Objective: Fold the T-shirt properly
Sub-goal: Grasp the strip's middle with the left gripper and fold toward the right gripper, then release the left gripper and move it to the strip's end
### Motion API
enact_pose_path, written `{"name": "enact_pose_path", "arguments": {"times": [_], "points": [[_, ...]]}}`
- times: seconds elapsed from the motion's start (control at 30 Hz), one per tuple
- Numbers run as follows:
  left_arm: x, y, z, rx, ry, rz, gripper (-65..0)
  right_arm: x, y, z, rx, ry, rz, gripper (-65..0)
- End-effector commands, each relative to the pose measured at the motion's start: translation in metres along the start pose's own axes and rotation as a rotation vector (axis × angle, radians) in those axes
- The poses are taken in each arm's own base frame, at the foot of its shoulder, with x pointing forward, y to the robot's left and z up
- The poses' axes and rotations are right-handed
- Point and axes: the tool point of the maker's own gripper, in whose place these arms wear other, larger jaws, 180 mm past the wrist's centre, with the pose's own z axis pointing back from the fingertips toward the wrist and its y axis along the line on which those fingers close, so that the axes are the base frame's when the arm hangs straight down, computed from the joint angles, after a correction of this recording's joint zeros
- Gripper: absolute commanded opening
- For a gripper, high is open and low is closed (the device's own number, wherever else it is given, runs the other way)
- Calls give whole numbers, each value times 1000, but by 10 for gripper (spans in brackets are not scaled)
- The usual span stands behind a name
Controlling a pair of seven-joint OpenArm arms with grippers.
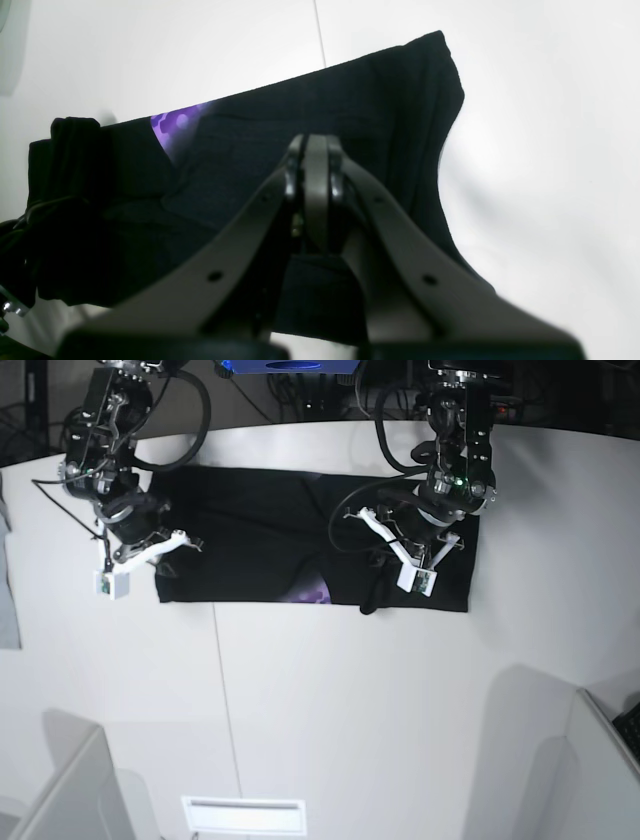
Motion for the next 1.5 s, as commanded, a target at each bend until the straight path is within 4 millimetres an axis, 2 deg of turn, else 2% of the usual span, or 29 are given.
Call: {"name": "enact_pose_path", "arguments": {"times": [0.0, 0.17, 0.2, 0.37, 0.5, 0.57, 0.7, 0.73, 0.83, 0.93, 0.97, 1.0, 1.1, 1.13, 1.17, 1.2, 1.3, 1.37, 1.47], "points": [[12, -4, 2, -15, -43, -5, -650, 12, 3, 2, 14, -41, 10, -650], [11, -4, 2, -17, -41, -2, -650, 12, 3, 2, 14, -41, 10, -650], [10, -5, 2, -18, -39, -2, -629, 12, 3, 2, 14, -41, 10, -650], [10, -7, 2, -25, -40, -1, -400, 12, 3, 2, 14, -41, 10, -650], [7, -38, -6, -97, -18, -58, -296, 11, 3, 2, 14, -39, 9, -650], [-1, -50, -12, -128, 9, -71, -278, 11, 3, 2, 14, -39, 9, -650], [-10, -66, -23, -175, 48, -83, -281, 11, 3, 2, 14, -39, 9, -650], [-12, -66, -23, -177, 52, -82, -283, 11, 3, 2, 14, -39, 9, -650], [-1, -59, -12, -155, 9, -78, -286, 11, 3, 2, 14, -39, 9, -650], [17, -29, 14, -64, -73, -45, -296, 11, 3, 2, 15, -39, 9, -650], [21, -14, 22, -19, -92, -36, -331, 11, 3, 2, 15, -39, 9, -650], [21, 2, 28, 23, -97, -27, -382, 12, 4, 2, 17, -39, 8, -650], [17, 49, 40, 129, -84, -16, -609, 14, 7, 1, 27, -20, 9, -650], [15, 64, 45, 161, -80, -7, -650, 12, 8, -2, 29, 8, 11, -650], [13, 78, 50, 193, -76, -6, -650, 10, 9, -6, 35, 40, 8, -602], [13, 93, 56, 231, -78, -1, -650, 8, 9, -10, 38, 72, 4, -488], [2, 138, 79, 352, -69, 50, -650, 9, -5, -13, 12, 95, -38, -215], [-7, 167, 95, 428, -65, 95, -650, 12, -14, -11, -6, 85, -54, -129], [-21, 206, 117, 523, -47, 145, -650, 14, -25, -8, -32, 78, -69, -122]]}}
